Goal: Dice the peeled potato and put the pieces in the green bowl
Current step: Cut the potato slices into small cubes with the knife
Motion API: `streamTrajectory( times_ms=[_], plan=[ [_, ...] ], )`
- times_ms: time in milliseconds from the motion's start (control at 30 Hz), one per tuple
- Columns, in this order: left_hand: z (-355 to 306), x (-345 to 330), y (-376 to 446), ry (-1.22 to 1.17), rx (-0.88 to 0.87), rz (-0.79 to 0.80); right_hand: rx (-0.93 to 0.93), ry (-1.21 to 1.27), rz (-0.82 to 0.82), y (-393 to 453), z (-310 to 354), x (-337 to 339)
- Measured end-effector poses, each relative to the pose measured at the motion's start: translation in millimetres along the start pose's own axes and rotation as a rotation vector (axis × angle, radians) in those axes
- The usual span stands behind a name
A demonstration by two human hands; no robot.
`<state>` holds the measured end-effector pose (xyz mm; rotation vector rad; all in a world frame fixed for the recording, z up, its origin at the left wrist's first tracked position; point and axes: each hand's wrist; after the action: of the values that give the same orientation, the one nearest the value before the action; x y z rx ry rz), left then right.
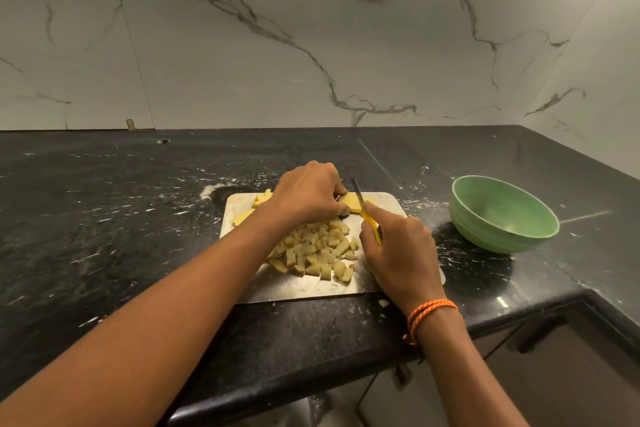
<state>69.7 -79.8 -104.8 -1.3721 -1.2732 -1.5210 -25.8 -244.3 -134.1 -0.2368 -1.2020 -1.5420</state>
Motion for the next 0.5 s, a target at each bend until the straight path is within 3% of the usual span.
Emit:
streamTrajectory(
  times_ms=[500],
  plan=[
    [-9.5,-1.8,-3.3,0.045,0.092,-0.056,-0.042,0.064,0.147,0.4,1.8,4.6]
  ],
)
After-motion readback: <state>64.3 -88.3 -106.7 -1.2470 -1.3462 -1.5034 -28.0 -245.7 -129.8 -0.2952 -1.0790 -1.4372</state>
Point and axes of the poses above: each hand's wrist, its own y-axis towards the middle knuckle, its own x-axis out of the back of the hand, z = x × y, and after that the axes turned 14 degrees about y, right-handed
